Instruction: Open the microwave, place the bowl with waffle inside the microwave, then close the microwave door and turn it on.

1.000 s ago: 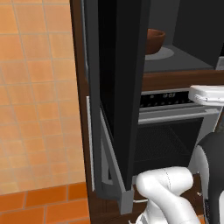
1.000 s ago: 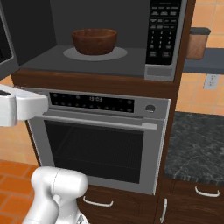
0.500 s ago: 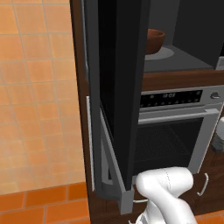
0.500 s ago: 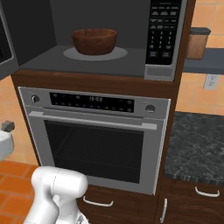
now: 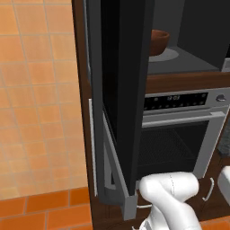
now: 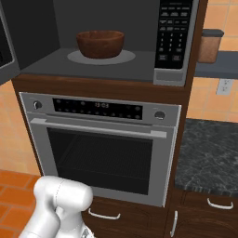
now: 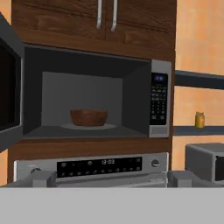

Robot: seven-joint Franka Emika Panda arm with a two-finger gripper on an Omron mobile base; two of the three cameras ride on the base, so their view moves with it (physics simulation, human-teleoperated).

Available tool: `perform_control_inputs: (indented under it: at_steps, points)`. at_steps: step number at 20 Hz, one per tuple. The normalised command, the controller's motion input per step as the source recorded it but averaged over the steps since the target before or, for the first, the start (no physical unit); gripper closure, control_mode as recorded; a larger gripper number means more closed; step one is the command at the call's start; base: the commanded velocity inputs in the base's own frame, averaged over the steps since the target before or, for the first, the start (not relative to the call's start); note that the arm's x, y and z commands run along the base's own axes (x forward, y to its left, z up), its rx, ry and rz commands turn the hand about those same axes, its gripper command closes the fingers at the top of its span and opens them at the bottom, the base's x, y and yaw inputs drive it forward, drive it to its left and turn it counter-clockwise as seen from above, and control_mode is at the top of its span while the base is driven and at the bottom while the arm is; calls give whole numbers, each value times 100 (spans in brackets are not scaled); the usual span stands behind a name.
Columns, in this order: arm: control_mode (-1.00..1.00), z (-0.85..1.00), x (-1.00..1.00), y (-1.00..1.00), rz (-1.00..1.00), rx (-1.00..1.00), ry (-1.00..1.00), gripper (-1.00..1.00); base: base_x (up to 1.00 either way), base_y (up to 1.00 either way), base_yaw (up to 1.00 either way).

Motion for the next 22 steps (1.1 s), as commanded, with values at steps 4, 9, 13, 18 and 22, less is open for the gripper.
perform_control_inputs:
  at_steps: [4, 9, 13, 18, 22]
  points:
    - [-100, 0, -30, 14, 14, 1, -1, -100, 0, 0, 0]
    - [-100, -26, -49, 60, 10, -6, 0, -100, 0, 0, 0]
    - [-100, -30, -6, 75, 0, -6, 0, -100, 0, 0, 0]
    - [-100, -3, 0, 99, 0, -10, 0, -100, 0, 0, 0]
    - [-100, -9, 0, 100, 0, -15, 0, -100, 0, 0, 0]
